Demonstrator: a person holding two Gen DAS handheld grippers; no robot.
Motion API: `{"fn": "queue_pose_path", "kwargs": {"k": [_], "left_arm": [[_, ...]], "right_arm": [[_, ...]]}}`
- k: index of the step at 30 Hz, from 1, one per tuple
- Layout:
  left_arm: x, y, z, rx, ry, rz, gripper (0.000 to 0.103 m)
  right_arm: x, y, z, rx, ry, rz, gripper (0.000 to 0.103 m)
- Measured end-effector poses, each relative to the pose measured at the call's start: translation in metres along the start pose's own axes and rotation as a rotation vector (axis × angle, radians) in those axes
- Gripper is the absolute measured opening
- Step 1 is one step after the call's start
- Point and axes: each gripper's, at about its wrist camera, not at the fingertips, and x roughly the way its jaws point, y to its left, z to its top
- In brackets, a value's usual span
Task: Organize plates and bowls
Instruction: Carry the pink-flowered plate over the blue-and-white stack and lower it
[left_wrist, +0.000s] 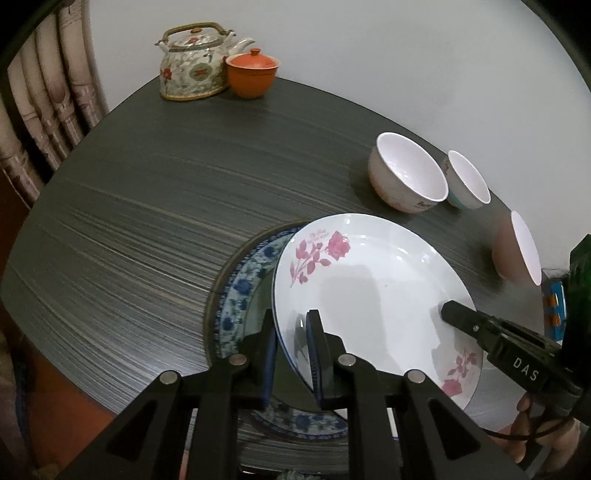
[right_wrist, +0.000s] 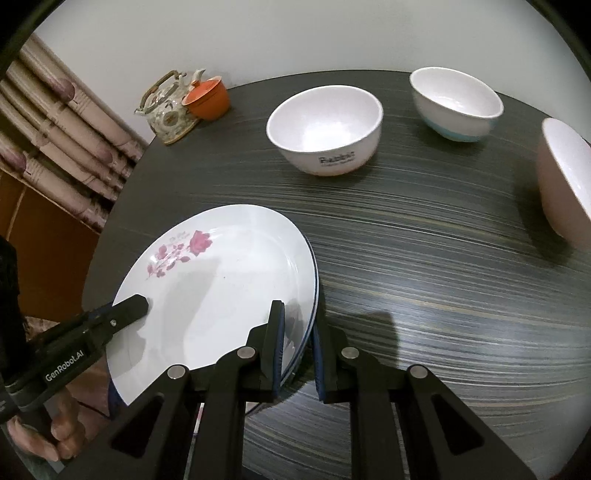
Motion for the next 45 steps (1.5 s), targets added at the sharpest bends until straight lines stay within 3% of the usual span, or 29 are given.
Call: {"fn": "queue_pose_path", "kwargs": {"k": [16,45], "left_arm": [[0.010,0.028,-0.003,-0.049,0.015,0.001,0.015],[0.038,0.029,-0.002,-0.050,0.076,0.052,0.015]], "right_arm": [[0.023,0.011,-0.002,-0.020,0.026,0.013,0.014],[0.047,0.032,-0.008,-0.095,0.123,-0.039,0.019]]}}
